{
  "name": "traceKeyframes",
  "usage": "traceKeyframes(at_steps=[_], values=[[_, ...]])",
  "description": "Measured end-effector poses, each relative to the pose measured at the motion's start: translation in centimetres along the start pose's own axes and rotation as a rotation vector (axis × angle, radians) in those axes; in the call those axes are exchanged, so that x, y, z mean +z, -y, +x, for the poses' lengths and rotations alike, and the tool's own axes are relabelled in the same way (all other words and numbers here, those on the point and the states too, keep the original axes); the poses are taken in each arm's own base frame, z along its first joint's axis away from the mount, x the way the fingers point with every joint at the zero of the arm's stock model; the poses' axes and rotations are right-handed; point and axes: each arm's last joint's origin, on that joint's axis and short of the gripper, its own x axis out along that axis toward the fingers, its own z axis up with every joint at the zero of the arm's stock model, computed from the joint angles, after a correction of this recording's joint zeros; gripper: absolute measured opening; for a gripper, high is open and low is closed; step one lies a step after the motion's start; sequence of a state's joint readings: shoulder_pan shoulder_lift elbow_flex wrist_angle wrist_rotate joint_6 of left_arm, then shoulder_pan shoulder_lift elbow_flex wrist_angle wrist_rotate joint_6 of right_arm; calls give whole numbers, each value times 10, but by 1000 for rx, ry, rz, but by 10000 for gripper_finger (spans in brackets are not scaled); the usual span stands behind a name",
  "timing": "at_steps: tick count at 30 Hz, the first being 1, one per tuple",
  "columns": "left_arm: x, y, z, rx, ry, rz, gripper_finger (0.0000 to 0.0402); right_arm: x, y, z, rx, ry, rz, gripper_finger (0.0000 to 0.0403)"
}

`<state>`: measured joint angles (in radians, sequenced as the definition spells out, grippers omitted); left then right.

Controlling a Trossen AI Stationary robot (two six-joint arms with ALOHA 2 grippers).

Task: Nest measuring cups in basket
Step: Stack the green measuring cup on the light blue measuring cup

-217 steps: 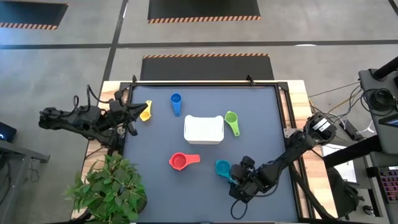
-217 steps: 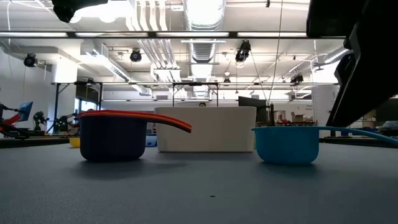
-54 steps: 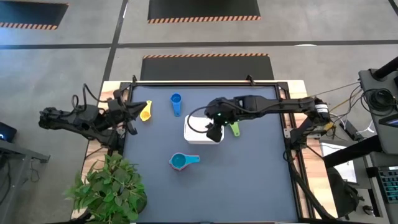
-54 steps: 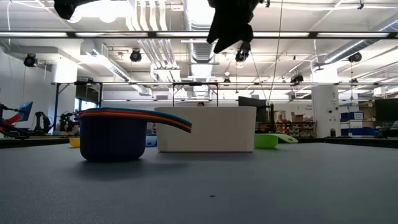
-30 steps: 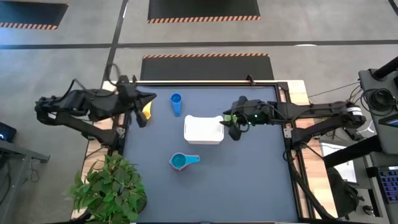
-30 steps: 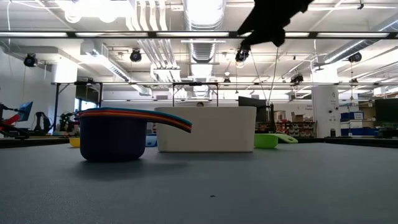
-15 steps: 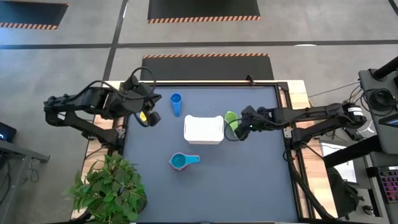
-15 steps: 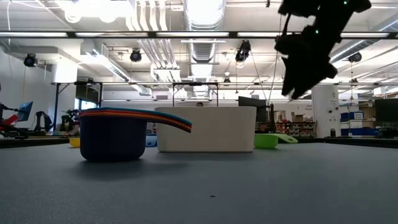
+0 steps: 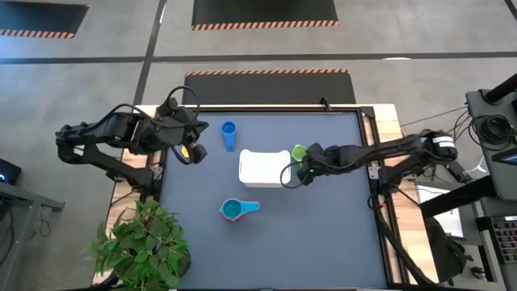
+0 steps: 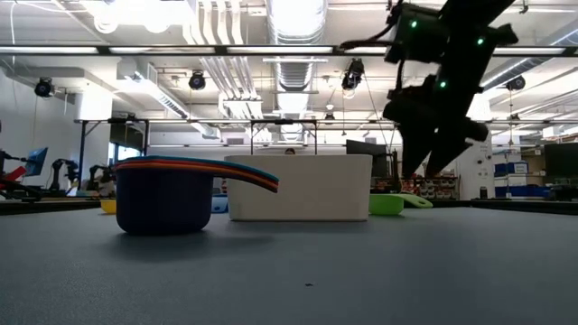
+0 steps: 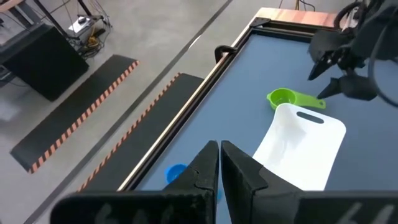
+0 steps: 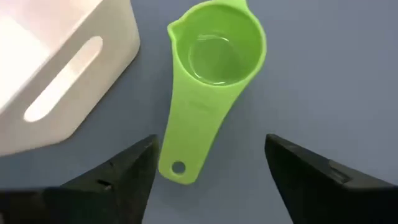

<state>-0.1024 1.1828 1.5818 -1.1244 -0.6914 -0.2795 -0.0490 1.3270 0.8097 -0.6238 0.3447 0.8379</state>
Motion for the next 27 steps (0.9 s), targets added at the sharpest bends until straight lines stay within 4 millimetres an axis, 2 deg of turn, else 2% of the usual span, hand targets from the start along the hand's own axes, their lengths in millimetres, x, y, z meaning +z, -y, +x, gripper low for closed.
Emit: traceKeyframes(at_steps=[8,16,21,27], values=[[0,0,0,0,0,9,0,-2,-7,29,-51,-39,-7,317],[0,0,0,1,-1,17,0,-1,-9,41,-54,-41,-10,319],[0,0,0,1,-1,18,0,2,-7,43,-55,-38,-18,297],[0,0,0,1,-1,18,0,3,-8,43,-43,-26,-11,241]])
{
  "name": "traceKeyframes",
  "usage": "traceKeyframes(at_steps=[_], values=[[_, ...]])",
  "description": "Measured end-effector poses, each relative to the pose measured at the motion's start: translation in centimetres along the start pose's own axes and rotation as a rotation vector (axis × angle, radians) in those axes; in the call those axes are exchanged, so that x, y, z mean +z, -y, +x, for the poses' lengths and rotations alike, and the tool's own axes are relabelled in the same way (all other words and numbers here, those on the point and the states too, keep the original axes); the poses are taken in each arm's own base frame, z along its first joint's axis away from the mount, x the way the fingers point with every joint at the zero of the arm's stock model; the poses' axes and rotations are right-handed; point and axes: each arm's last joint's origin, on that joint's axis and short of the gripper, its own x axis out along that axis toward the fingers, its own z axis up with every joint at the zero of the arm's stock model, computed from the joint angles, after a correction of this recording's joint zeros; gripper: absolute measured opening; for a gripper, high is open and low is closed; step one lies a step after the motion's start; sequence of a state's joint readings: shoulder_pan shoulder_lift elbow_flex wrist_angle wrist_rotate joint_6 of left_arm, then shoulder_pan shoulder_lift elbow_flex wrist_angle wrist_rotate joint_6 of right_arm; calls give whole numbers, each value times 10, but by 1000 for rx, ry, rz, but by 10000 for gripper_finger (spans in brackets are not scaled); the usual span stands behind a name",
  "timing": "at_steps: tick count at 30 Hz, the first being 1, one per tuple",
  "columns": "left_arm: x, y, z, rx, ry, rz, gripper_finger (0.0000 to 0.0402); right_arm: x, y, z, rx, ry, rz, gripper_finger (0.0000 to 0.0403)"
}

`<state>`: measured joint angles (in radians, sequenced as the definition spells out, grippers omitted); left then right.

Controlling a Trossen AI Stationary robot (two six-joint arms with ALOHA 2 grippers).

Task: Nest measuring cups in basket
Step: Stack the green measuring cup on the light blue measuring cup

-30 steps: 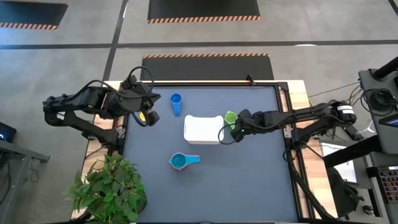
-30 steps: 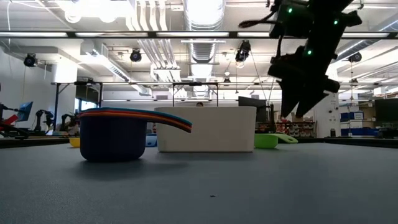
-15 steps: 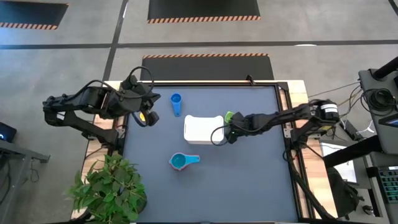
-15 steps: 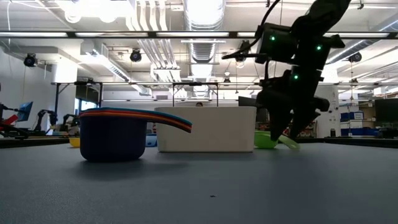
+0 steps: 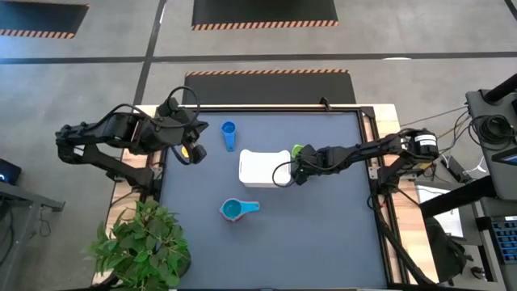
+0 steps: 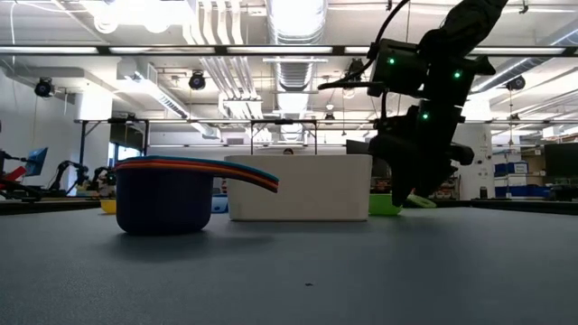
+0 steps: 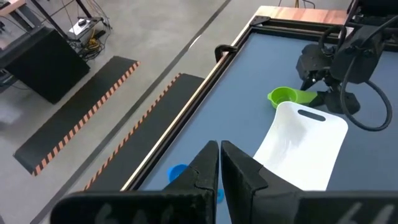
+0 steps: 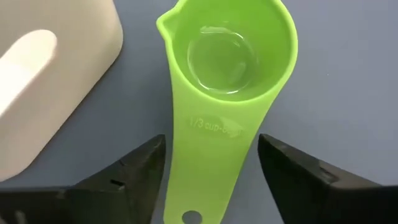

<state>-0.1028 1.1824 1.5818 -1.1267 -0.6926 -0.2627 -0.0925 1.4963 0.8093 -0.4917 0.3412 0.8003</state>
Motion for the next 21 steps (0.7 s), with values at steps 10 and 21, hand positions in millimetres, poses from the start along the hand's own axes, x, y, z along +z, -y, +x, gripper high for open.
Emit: traceKeyframes(at_steps=[10,21], values=[[0,0,0,0,0,10,0,0,0,0,2,-1,12,159],[0,2,-1,-6,3,14,0,9,2,-22,38,37,11,159]])
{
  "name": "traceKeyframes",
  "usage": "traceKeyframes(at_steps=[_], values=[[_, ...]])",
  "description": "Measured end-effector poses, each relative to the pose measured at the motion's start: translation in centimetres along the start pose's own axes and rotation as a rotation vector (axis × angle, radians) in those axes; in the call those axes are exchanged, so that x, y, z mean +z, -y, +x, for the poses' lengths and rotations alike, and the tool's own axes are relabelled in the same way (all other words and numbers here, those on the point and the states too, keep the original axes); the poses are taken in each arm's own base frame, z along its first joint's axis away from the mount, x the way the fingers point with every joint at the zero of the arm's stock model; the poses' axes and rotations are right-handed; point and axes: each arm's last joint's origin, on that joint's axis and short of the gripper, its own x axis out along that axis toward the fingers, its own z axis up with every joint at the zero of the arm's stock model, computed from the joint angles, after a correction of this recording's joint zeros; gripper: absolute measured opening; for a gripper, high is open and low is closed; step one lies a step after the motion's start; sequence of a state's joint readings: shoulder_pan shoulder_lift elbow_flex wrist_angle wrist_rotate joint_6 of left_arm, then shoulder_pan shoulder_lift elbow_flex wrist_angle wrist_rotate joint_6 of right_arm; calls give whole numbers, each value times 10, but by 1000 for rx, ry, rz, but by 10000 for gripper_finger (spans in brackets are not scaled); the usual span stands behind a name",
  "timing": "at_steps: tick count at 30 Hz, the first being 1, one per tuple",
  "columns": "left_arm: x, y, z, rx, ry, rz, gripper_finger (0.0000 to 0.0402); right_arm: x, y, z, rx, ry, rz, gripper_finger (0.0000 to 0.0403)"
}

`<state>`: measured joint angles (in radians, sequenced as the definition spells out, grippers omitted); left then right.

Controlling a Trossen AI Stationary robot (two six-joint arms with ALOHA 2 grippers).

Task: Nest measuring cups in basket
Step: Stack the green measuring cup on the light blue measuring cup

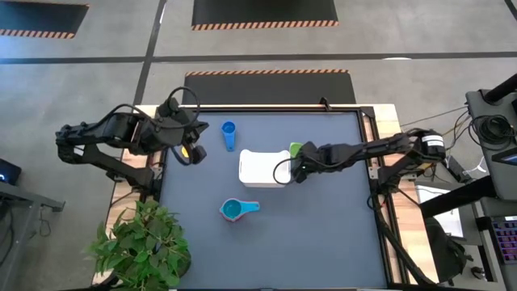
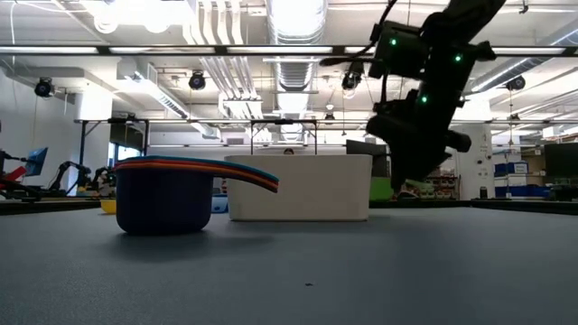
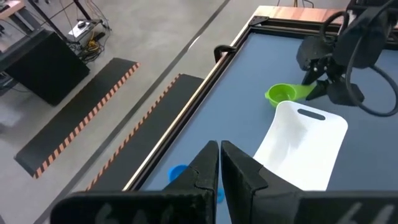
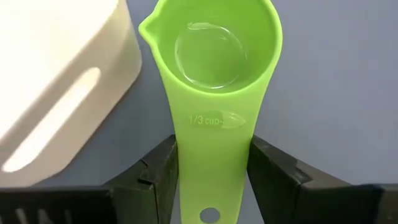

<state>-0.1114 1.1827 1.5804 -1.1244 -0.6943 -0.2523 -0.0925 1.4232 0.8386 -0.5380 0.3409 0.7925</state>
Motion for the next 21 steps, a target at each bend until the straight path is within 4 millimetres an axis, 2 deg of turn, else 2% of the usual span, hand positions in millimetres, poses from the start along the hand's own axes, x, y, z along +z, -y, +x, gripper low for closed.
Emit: traceKeyframes(at_steps=[8,13,21], values=[[-6,14,3,-35,15,23,0,9,8,-29,30,46,6,155],[-10,23,3,-67,25,41,0,19,14,-56,1,84,5,154],[-12,36,-12,-80,85,76,0,49,3,-98,97,190,-48,153]])
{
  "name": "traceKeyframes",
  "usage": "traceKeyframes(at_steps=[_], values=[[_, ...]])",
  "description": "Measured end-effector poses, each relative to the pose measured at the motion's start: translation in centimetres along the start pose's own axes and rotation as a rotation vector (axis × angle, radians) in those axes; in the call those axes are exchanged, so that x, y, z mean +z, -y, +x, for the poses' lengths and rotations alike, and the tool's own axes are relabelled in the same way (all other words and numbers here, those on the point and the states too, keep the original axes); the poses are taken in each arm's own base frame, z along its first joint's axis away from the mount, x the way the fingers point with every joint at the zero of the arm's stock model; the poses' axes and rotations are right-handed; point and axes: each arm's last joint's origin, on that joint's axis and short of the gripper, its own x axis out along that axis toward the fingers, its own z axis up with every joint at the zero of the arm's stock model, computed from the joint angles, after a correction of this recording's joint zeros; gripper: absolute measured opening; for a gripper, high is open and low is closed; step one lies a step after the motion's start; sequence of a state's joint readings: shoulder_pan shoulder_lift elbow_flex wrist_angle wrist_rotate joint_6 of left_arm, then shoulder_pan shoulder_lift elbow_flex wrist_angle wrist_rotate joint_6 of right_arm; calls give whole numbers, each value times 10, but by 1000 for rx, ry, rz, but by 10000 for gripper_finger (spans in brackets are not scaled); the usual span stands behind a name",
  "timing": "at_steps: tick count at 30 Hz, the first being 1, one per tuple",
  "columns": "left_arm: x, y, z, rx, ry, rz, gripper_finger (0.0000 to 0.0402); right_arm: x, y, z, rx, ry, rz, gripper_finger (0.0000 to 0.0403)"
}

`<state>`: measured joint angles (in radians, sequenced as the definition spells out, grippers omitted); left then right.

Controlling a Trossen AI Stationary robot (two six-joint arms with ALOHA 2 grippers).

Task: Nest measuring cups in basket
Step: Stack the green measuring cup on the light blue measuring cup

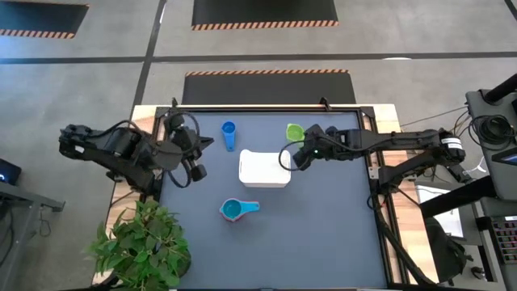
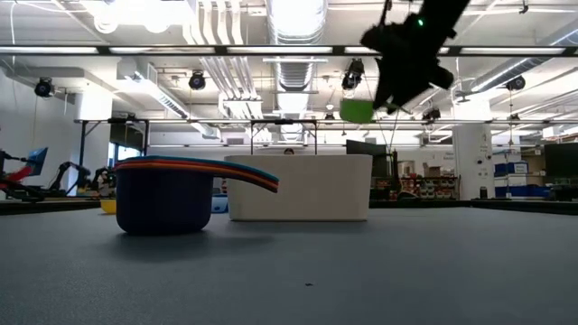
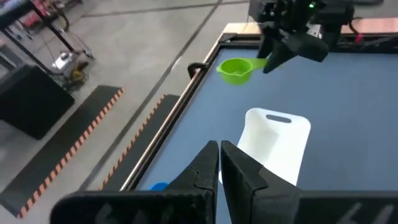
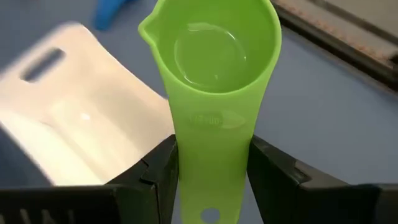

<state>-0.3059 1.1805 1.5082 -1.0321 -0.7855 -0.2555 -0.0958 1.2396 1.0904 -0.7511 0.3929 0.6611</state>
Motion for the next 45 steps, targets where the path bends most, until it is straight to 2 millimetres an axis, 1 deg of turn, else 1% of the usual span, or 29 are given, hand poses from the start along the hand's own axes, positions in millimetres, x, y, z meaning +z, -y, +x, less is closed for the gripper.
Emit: traceKeyframes(at_steps=[4,7,11,17,23,28,34,39,45], values=[[-2,8,-8,-28,23,12,0,16,-14,-10,63,19,-59,153],[-4,15,-14,-39,39,26,0,26,-27,-12,128,11,-113,153],[-12,23,-16,-15,55,47,0,35,-48,-8,208,-25,-216,156],[-23,32,-16,-41,59,48,0,43,-85,2,313,-51,-378,157],[-26,30,-16,-48,72,29,0,50,-118,10,437,-68,-510,158],[-25,27,-19,-53,86,13,0,49,-139,16,514,-76,-622,158],[-21,25,-21,-60,108,8,0,46,-157,27,541,-75,-703,159],[-21,24,-22,-61,112,7,0,38,-169,40,558,-62,-769,159],[-21,24,-22,-62,113,6,0,26,-181,54,586,-84,-805,159]])
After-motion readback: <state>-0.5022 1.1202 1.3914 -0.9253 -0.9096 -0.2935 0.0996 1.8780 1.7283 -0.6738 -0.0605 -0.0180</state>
